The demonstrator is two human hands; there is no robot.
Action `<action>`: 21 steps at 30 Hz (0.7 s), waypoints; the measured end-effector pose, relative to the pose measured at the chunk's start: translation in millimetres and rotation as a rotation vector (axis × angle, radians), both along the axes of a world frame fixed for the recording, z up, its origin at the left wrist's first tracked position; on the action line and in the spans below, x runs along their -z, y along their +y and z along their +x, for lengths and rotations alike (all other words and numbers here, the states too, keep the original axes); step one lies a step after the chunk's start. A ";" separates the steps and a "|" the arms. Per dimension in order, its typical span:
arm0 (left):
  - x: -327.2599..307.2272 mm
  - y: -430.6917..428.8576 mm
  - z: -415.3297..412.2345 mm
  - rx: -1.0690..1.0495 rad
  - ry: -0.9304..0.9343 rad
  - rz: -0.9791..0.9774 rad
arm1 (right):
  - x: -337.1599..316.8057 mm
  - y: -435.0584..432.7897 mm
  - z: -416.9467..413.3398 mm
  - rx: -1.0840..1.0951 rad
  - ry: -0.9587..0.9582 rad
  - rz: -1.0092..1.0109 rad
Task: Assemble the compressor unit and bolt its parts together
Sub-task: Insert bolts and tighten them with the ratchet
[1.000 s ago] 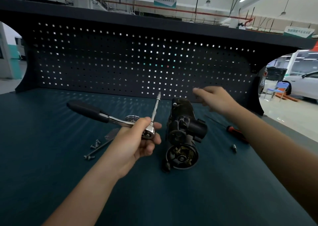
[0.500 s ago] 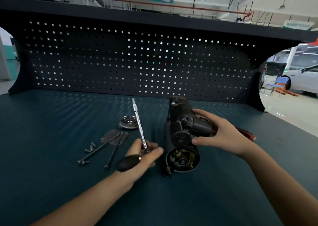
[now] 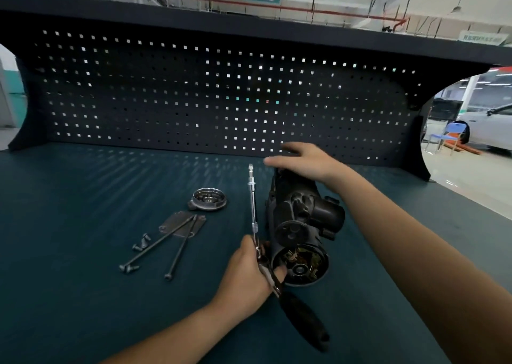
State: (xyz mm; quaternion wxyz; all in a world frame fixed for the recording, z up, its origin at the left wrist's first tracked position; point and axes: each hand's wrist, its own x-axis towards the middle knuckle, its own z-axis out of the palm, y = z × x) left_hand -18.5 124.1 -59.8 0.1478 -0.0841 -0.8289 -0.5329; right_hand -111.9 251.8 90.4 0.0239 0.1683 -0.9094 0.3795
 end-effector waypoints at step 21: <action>-33.6 -4.4 7.9 0.086 0.121 -0.416 | 35.1 57.7 22.4 0.212 0.142 -0.629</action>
